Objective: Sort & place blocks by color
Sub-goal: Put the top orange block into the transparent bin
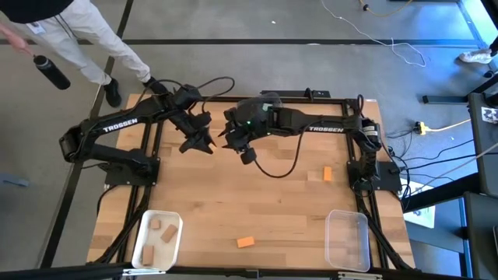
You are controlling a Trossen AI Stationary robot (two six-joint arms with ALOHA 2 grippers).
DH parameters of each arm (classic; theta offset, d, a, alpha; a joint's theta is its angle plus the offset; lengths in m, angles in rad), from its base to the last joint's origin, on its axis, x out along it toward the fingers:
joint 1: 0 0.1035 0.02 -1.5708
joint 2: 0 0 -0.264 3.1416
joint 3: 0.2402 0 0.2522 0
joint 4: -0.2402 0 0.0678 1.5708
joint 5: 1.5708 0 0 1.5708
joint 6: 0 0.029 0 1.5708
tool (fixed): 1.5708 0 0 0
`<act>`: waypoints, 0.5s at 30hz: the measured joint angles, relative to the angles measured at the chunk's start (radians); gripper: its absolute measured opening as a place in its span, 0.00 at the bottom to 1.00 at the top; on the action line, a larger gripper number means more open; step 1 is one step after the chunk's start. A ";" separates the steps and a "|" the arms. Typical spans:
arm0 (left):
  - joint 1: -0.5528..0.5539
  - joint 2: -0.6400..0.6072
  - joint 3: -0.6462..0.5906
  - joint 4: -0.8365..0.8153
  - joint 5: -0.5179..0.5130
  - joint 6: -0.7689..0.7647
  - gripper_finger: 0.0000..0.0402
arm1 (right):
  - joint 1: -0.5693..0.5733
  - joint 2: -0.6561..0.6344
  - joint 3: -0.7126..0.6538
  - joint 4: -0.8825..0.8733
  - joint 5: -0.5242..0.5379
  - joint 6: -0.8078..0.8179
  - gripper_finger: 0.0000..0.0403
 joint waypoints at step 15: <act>0.005 0.000 0.000 0.185 -0.002 -0.099 0.32 | 0.000 0.005 0.000 0.028 -0.083 -0.054 0.46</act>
